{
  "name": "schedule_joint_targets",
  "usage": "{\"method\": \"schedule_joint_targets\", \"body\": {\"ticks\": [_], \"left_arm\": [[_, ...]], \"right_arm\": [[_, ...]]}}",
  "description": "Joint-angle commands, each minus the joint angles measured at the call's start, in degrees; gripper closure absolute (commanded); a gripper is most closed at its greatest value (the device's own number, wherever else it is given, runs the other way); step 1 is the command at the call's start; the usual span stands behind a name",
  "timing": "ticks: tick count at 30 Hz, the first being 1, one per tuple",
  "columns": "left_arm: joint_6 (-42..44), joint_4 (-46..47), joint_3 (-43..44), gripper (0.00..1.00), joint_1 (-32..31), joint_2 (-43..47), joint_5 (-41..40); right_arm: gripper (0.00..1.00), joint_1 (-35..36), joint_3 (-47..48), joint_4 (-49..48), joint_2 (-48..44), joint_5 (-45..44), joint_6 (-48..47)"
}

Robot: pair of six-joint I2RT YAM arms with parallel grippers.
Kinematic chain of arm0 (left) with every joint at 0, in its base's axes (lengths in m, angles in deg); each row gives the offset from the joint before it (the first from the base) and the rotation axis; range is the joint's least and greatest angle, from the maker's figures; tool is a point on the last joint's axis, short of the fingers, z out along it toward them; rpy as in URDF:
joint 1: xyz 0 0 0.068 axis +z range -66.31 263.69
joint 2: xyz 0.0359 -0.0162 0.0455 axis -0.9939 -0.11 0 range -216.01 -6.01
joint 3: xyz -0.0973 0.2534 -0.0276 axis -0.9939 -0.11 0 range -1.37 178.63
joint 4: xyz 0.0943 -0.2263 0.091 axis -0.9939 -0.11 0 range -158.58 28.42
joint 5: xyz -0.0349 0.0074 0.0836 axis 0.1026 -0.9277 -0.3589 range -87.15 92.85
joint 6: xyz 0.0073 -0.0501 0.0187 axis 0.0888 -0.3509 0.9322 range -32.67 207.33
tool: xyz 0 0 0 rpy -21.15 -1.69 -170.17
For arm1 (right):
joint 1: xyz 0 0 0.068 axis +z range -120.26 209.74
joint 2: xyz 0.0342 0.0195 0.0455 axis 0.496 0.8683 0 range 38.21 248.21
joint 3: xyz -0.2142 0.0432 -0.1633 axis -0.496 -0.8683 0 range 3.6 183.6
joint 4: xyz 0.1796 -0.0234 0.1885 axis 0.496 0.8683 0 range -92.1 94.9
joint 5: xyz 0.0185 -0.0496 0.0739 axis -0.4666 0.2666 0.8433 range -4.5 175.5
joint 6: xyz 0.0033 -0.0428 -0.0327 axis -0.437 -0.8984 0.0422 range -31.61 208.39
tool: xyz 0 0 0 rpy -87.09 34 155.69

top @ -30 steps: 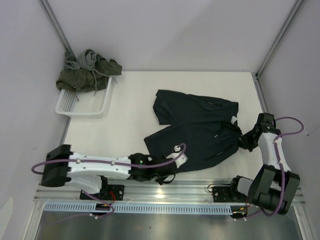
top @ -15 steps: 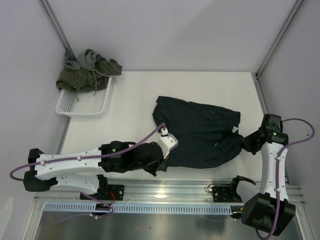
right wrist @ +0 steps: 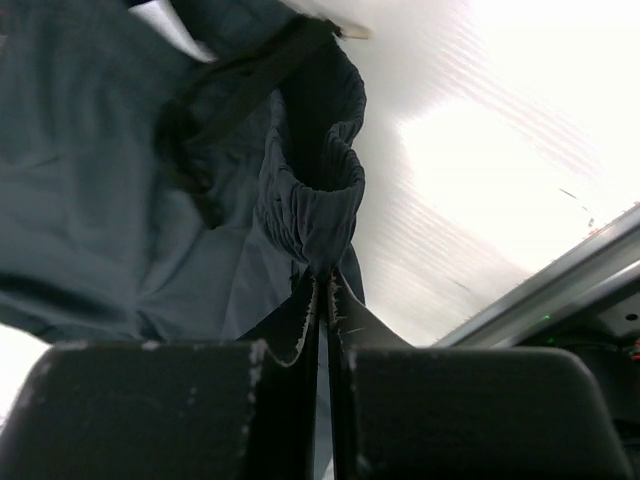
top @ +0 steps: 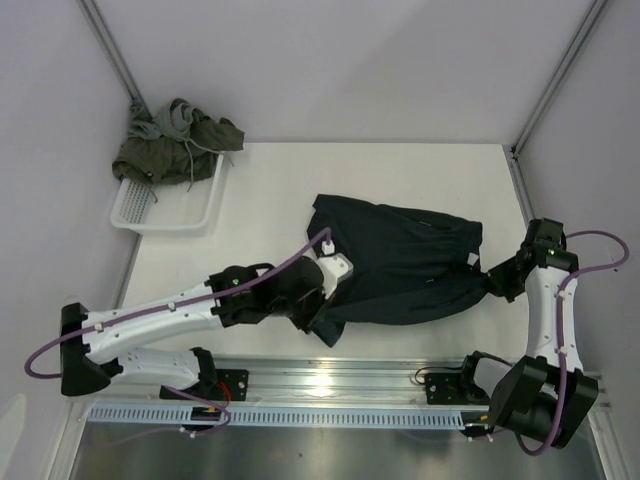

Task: Fold and stack the shorts
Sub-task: Fold the shorts

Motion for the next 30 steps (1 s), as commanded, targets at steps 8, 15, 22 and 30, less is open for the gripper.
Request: {"method": "schedule_joint_targets", "body": {"ticks": [8,15,22,30], "left_arm": [[-0.7,9.6,-11.3,1.0,-11.6,-0.6,11.5],[-0.6,6.3,-8.1,1.0,-10.7,-2.6,3.1],[1.7,1.7,3.5,1.0,5.6,-2.5,-0.7],[7.9,0.3,18.7,1.0,19.2,-12.5,-6.5]], "right_arm": [[1.0,-2.0,-4.3,-3.5,1.0,-5.1,-1.8],[1.0,-2.1,-2.0,-1.3,-0.7,-5.0,-2.1],[1.0,-2.1,4.7,1.6,-3.3,0.6,1.7],[1.0,-2.1,11.1,-1.9,0.5,4.4,8.4]]}}
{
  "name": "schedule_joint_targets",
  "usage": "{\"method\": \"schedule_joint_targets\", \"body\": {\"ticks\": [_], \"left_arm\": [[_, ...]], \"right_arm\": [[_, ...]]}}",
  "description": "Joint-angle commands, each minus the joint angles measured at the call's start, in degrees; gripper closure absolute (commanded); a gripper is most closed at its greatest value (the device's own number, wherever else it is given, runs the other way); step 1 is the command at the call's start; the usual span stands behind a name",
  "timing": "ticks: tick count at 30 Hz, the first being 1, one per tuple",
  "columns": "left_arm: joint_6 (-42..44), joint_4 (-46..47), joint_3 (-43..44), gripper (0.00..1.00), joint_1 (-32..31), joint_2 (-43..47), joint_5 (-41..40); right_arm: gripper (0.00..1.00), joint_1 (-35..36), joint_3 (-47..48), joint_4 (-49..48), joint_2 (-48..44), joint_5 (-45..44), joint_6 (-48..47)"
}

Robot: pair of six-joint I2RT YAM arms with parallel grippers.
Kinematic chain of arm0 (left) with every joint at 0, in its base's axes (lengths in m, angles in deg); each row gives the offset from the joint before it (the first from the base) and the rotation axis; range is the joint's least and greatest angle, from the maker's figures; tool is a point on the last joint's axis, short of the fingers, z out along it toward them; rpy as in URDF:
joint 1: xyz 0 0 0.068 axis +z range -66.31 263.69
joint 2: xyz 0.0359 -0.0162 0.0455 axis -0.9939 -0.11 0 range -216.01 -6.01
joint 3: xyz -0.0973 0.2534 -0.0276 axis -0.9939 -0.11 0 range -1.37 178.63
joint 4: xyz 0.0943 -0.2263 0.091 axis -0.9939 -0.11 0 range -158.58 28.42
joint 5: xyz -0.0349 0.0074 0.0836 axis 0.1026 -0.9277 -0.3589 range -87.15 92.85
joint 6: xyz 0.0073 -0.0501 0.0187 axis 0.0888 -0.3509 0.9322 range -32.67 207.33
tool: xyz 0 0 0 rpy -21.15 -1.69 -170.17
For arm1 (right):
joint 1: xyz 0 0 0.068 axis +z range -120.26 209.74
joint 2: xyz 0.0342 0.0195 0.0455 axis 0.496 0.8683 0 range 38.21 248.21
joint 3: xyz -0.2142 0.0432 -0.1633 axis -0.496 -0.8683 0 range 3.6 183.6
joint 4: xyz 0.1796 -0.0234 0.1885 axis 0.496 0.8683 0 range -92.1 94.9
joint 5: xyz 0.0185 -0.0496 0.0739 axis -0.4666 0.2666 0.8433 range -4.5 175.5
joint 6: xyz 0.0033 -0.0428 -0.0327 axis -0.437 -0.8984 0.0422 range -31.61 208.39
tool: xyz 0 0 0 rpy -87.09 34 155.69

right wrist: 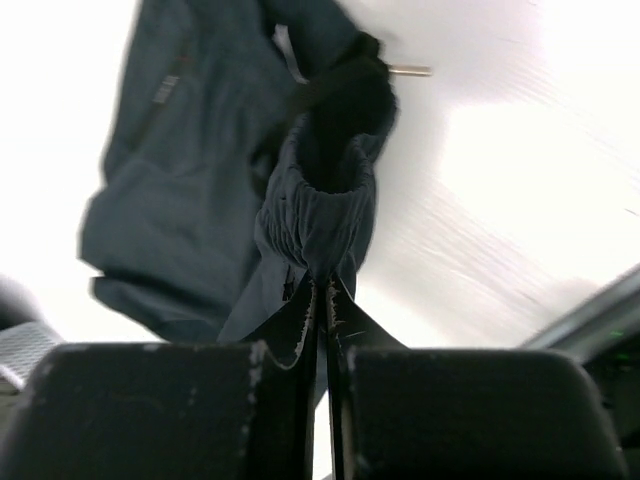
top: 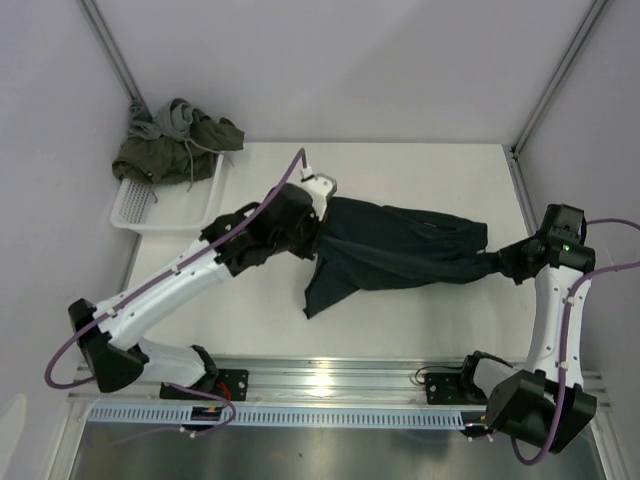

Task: Fold and stack the shorts
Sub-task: Fold the shorts

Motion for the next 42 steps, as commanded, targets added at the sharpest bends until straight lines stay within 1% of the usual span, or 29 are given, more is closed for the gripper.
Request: {"method": "schedule_joint_targets", "body": {"ticks": [1,2,5,10,14,16,19,21,25,27,28,30,31,32,34,35,36,37,38,39,40,42], "left_arm": [[4.8,-1.9,8.2,1.0,3.8,-6.5,-4.0],[5.2,-2.3,9.4,1.0,5.1,-8.1,-6.4],[6.8,-2.0,13.6,1.0,6.8,-14.3,-7.6],[8.2,1.5,18.8,1.0,10.7,-21.6,-4.6],[8.6,1.9,25.5,1.0,14.3,-27.0,-4.3],[9.0,2.0,27.2,1.0,15.9,-28.7,-2.9],[9.8,1.9,32.3,1.0,17.1,-32.4,-1.6],[10.1,1.2,35.5,1.0,17.9,-36.0,-1.7],[11.0,0.4,42.0,1.0,19.1,-42.0,-2.2],[11.1,0.6,43.8,1.0,19.6,-44.1,-1.9],[10.9,0.9,44.9,1.0,20.1,-46.1,-1.8],[10.8,0.9,46.9,1.0,20.5,-49.1,-1.5],[10.8,0.5,47.6,1.0,20.8,-50.0,-1.4],[10.6,0.2,47.9,1.0,21.1,-51.0,-1.9],[10.3,-0.1,49.0,0.94,21.6,-52.9,-1.7],[10.0,0.1,49.1,0.89,21.8,-53.4,-1.9],[9.1,0.0,49.2,0.66,22.3,-53.6,-2.1],[8.5,-0.4,49.2,0.5,22.5,-53.8,-2.6],[7.5,-0.5,49.2,0.22,22.7,-53.6,-3.3],[6.9,-0.7,48.9,0.12,23.0,-53.4,-4.1],[6.4,-1.0,48.9,0.08,23.1,-52.5,-5.0],[6.1,-1.2,47.6,0.05,23.1,-51.3,-5.9]], "right_arm": [[1.0,-0.3,4.3,-3.3,3.2,2.6,4.9],[1.0,-0.3,4.7,-4.0,5.3,2.8,6.0],[1.0,-0.3,6.6,-6.9,9.7,3.0,7.4],[1.0,0.0,13.1,-8.8,17.1,2.8,8.9],[1.0,0.7,18.1,-9.6,22.7,1.7,10.1],[1.0,1.3,20.7,-10.4,26.0,1.0,10.5],[1.0,2.1,23.6,-11.8,31.4,0.7,11.1],[1.0,2.6,25.0,-14.3,34.5,1.0,10.9],[1.0,3.4,28.9,-19.8,43.8,3.3,9.3],[1.0,4.0,30.0,-24.9,46.4,4.2,8.6],[1.0,4.0,30.3,-29.1,48.8,6.1,8.1],[1.0,4.7,31.8,-32.1,51.3,8.1,7.9],[1.0,5.0,33.1,-33.7,54.5,9.1,7.5],[0.85,5.5,35.6,-34.6,56.1,10.3,6.2],[0.36,5.8,37.9,-35.6,58.7,12.8,4.9],[0.03,6.1,38.4,-35.8,59.4,12.1,4.2],[0.0,6.4,38.4,-37.3,59.3,10.8,3.4],[0.0,6.4,38.1,-37.7,58.2,11.2,2.4],[0.01,6.4,38.2,-37.3,57.5,11.0,0.7],[0.01,6.4,38.2,-36.2,56.6,9.9,-0.2],[0.01,6.3,37.8,-35.6,55.6,9.3,-1.3],[0.0,5.9,35.7,-32.8,52.1,7.7,-4.5]]}}
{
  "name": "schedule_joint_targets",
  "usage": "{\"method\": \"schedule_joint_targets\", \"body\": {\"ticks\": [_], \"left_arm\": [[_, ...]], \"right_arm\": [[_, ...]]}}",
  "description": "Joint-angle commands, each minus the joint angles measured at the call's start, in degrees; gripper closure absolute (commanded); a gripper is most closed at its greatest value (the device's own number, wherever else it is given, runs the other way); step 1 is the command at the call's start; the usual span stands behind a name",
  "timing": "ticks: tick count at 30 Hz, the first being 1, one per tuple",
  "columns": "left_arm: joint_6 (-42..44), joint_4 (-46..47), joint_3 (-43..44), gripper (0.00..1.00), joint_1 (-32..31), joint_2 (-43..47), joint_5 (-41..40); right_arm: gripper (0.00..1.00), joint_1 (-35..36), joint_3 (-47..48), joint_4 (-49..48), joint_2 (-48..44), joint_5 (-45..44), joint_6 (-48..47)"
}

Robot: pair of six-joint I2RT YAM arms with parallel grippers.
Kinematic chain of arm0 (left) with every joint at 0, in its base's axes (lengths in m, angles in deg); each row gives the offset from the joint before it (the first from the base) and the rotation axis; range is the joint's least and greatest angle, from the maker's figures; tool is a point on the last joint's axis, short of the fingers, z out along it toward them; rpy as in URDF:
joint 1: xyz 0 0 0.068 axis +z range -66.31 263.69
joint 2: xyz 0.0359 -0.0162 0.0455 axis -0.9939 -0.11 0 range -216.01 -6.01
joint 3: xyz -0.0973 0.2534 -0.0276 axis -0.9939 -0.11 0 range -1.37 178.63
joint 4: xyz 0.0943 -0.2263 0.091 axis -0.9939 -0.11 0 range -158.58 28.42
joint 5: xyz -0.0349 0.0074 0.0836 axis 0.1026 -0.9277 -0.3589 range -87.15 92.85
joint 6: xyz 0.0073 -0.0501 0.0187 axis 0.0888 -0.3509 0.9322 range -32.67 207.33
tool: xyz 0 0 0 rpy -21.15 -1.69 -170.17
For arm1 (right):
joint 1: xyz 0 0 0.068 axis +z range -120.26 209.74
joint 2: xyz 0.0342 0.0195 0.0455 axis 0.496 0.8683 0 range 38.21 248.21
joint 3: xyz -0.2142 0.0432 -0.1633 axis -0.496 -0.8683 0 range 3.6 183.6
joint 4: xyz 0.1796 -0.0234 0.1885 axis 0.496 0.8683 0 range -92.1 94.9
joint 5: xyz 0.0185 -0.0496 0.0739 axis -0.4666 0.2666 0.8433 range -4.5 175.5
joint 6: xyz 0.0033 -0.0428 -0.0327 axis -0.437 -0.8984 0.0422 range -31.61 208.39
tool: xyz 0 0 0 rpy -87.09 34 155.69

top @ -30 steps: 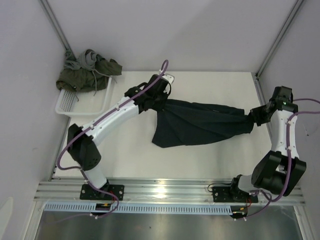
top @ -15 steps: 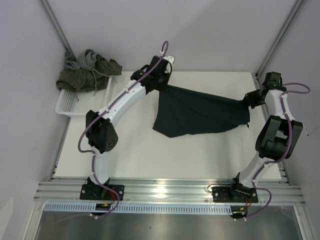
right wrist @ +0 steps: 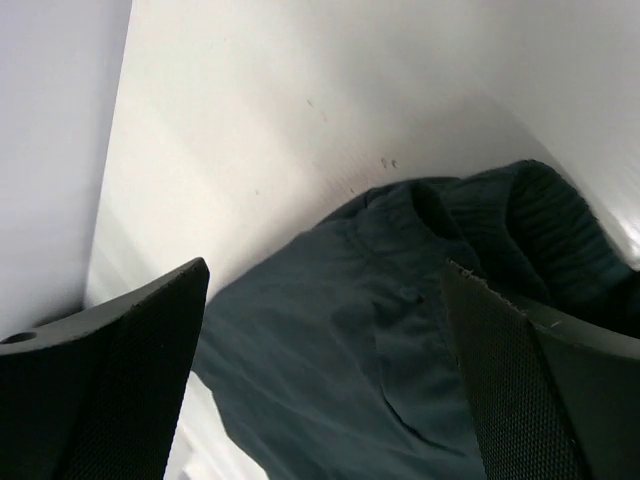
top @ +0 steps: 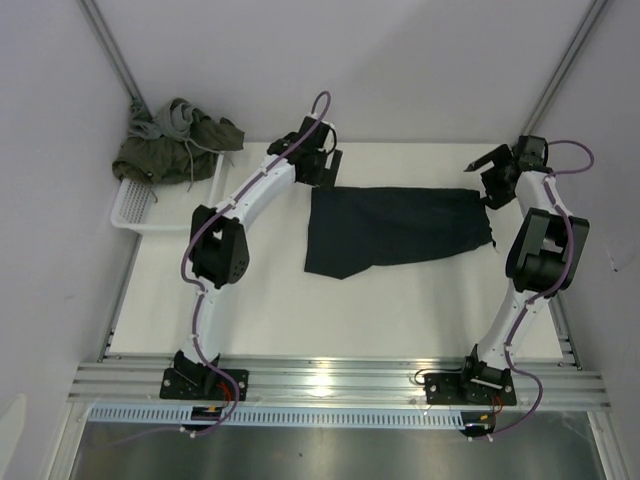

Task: Fold and stack the shorts
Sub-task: Fold the shorts

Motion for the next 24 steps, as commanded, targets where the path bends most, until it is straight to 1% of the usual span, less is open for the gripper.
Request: {"method": "schedule_joint_targets", "body": {"ticks": [1,2,3,4,5,6,7,8,9,10,11,13,18,22,24], "left_arm": [[-1.8,-0.3,1.5,0.05,0.4,5.4,-2.8],[-2.1,0.0,-0.8,0.04,0.3,6.7,-2.6],[-2.1,0.4,-2.0,0.04,-0.3,8.0,-2.6],[-2.1,1.0,-3.0,0.04,-0.8,9.5,-2.6],[-1.8,2.3,-6.6,0.04,-1.4,12.4,-2.7],[-1.7,3.0,-7.9,0.04,-2.9,13.8,-2.7],[-1.8,3.6,-9.0,0.04,-3.7,15.0,-2.7],[-2.2,4.7,-12.1,0.03,-4.3,17.1,-2.5],[-2.7,5.4,-13.4,0.03,-5.6,18.2,-1.4],[-3.0,6.1,-14.2,0.04,-6.4,19.0,-0.8],[-3.6,7.6,-17.5,0.04,-7.6,20.4,-0.3],[-3.8,8.7,-19.1,0.04,-8.8,21.1,0.5],[-4.3,9.0,-22.2,0.04,-10.8,21.1,0.6],[-4.3,9.3,-22.4,0.04,-11.2,20.8,1.2],[-4.3,9.3,-22.5,0.04,-11.2,20.9,1.4]], "right_arm": [[0.01,-0.9,-1.4,1.3,-8.2,-2.3,-6.8],[0.0,-1.4,-3.3,1.7,-11.2,-2.4,-7.2],[0.01,-2.8,-8.4,1.2,-12.9,-2.2,-7.9],[0.01,-3.6,-11.5,0.4,-14.8,-1.9,-8.2],[0.0,-4.4,-14.6,-0.9,-18.6,-1.3,-8.6],[0.0,-5.0,-17.5,-2.3,-20.4,-1.1,-9.0],[0.01,-6.0,-22.5,-3.1,-21.9,-0.9,-9.2],[0.01,-6.3,-24.7,-3.5,-23.2,-0.5,-9.6],[0.01,-6.5,-26.6,-4.1,-25.3,-0.4,-10.1],[0.01,-6.8,-30.1,-4.9,-26.2,-0.4,-10.3],[0.01,-6.9,-31.8,-6.7,-26.9,-0.4,-10.3],[0.01,-7.6,-35.2,-8.8,-27.4,0.7,-10.1],[0.01,-7.8,-38.0,-14.1,-24.7,3.3,-9.9],[0.0,-7.7,-39.3,-17.2,-22.7,1.7,-9.4],[0.01,-7.7,-40.5,-20.6,-22.3,1.1,-8.5]]}}
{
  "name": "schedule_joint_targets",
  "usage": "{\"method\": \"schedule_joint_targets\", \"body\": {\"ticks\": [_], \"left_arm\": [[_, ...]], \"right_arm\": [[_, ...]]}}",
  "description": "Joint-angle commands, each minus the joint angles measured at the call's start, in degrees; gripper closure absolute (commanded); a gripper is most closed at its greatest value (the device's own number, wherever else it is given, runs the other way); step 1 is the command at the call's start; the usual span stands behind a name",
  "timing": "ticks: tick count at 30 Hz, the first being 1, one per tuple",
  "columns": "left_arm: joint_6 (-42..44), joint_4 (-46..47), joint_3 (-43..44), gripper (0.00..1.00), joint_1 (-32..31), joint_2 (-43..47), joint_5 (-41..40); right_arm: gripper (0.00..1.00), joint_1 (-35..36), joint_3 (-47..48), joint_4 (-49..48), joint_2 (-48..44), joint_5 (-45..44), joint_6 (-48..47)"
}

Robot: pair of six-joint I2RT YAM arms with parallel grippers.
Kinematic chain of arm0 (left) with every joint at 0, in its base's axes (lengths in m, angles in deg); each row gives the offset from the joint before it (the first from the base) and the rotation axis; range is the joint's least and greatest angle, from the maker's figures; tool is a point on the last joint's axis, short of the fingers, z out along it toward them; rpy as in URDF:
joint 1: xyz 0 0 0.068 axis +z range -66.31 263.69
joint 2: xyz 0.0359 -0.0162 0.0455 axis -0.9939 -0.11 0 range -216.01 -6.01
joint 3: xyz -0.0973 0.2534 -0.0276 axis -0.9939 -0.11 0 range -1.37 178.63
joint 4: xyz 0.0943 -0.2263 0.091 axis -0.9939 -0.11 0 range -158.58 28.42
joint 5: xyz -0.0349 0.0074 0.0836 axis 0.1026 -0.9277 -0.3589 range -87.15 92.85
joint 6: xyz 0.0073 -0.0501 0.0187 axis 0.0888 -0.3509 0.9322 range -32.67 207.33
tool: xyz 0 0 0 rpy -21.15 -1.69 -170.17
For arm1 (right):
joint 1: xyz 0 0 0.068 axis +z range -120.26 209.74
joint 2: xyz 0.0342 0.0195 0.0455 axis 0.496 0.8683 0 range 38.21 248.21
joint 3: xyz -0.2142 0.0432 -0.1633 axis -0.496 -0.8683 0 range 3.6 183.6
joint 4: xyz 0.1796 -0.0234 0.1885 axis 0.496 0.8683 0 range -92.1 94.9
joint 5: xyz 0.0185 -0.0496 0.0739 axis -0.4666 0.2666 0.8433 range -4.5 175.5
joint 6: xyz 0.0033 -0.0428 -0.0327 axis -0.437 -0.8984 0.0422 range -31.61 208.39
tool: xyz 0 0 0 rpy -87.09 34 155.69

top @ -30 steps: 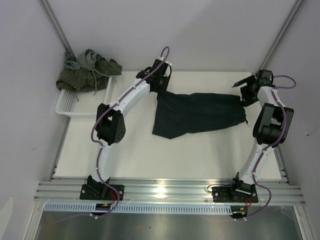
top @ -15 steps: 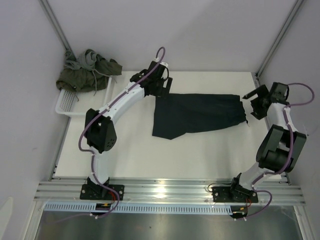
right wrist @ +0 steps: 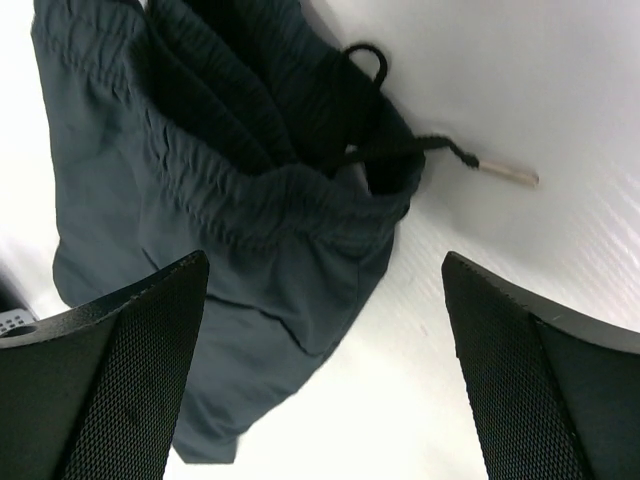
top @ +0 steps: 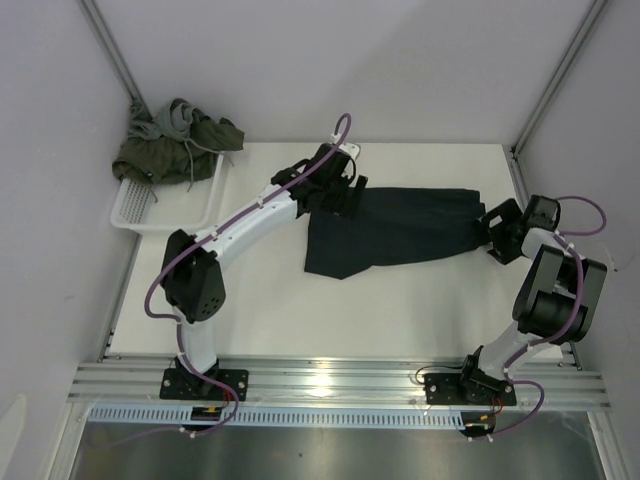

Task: Fold and stack the shorts
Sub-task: Fold the shorts

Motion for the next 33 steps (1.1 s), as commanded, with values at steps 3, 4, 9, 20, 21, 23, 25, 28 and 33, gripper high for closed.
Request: {"method": "schedule_joint_targets", "body": {"ticks": [3,4,9,20,21,23,25,28,33], "left_arm": [[-1.1,1.9,0.0,0.05,0.1,1.1,0.9],[-1.1,1.8,-0.1,0.05,0.1,1.3,0.9],[-0.7,1.8,-1.3,0.05,0.2,2.5,0.3],[-0.4,1.9,-4.2,0.05,0.1,5.1,0.2],[-0.5,2.0,-4.2,0.05,0.1,5.2,0.3],[-0.4,2.2,-4.4,0.05,-0.3,5.3,0.5],[0.0,2.0,-4.5,0.05,-1.1,5.5,0.0],[0.6,2.7,-5.1,0.05,-2.4,6.0,-0.2],[2.1,5.5,-7.1,0.05,-4.8,6.2,1.8]], "right_arm": [[0.0,0.4,-1.7,-11.1,2.0,-1.1,2.0],[0.01,0.6,-1.5,-11.2,2.7,-1.2,2.2],[0.01,2.3,0.0,-13.5,7.5,-1.7,4.4],[0.67,5.8,-0.4,-14.7,10.1,-5.8,7.4],[0.77,6.3,-1.1,-14.5,9.4,-6.4,7.3],[0.88,8.0,-3.5,-13.0,6.0,-8.3,7.2],[1.0,9.4,-5.7,-11.3,1.4,-10.4,7.4],[1.0,14.1,-10.6,-6.6,-6.5,-14.7,7.8],[0.32,27.7,-17.0,-1.8,-18.1,-20.2,7.6]]}}
